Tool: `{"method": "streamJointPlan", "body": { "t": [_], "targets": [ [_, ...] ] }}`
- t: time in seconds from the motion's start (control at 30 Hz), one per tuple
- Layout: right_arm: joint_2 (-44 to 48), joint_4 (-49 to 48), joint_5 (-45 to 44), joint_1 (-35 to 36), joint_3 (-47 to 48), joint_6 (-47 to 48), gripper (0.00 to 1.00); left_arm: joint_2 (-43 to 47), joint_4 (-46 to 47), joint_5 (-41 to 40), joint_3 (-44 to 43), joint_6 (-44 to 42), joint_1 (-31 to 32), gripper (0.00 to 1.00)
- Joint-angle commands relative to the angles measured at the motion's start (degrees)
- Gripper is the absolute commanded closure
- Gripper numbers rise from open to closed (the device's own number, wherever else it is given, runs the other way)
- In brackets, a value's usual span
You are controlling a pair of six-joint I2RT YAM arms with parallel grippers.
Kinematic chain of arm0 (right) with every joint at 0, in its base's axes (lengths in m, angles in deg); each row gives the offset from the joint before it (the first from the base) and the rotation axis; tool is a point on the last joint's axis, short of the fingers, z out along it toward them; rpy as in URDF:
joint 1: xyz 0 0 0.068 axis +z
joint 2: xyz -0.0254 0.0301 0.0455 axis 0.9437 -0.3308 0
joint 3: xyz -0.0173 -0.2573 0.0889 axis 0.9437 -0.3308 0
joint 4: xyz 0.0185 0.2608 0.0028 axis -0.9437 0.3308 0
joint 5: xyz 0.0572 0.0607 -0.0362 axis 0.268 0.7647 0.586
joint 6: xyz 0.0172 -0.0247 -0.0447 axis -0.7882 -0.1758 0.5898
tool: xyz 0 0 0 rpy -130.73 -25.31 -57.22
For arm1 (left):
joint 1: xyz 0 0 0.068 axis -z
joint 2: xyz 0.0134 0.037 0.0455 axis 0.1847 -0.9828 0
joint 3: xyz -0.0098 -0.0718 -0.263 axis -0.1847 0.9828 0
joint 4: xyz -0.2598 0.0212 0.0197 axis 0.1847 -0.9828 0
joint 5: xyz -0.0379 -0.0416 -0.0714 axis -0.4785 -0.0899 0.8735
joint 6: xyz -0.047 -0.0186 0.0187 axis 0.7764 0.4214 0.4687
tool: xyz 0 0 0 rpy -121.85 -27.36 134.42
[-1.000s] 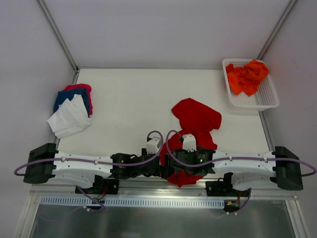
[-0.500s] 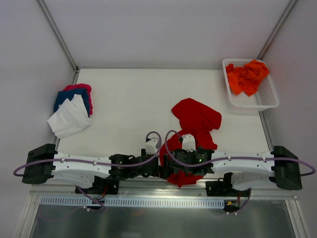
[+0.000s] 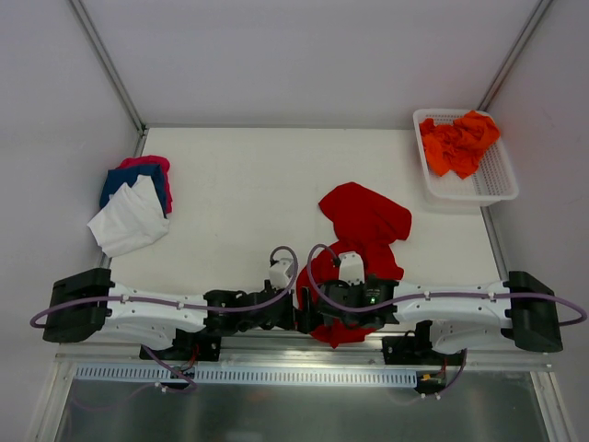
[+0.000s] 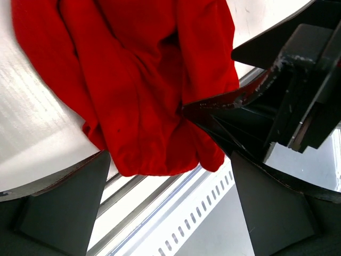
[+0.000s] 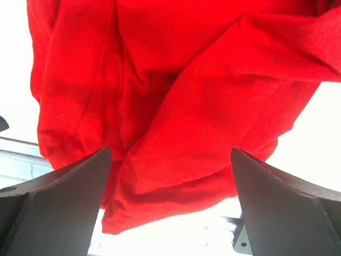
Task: Fold and stack the t-shirts
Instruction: Move the tshirt to the center of the board
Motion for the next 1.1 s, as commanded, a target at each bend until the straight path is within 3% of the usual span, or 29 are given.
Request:
{"method": "streamJointPlan", "body": {
  "t": [0.0, 0.37, 0.7, 1.07],
  "targets": [
    [2.3, 1.4, -0.4, 0.9, -0.6, -3.5, 0.01, -2.7, 7.7, 2.8, 0.0, 1.3, -0.4, 0.01],
    [3.6, 2.3, -0.7, 1.1, -1.9, -4.6, 0.00, -8.2, 9.2, 5.0, -2.8, 0.8, -0.4, 0.06],
    [1.5, 0.3, -0.1, 1.1, -1.4, -3.5, 0.00, -5.7, -0.9, 1.2, -5.6, 0.0, -0.4, 0.06],
    [0.5, -0.8, 0.6, 1.1, -1.1, -3.0, 0.00, -12.5, -0.9, 2.8, -6.6, 2.1, -0.4, 0.07]
  ]
}}
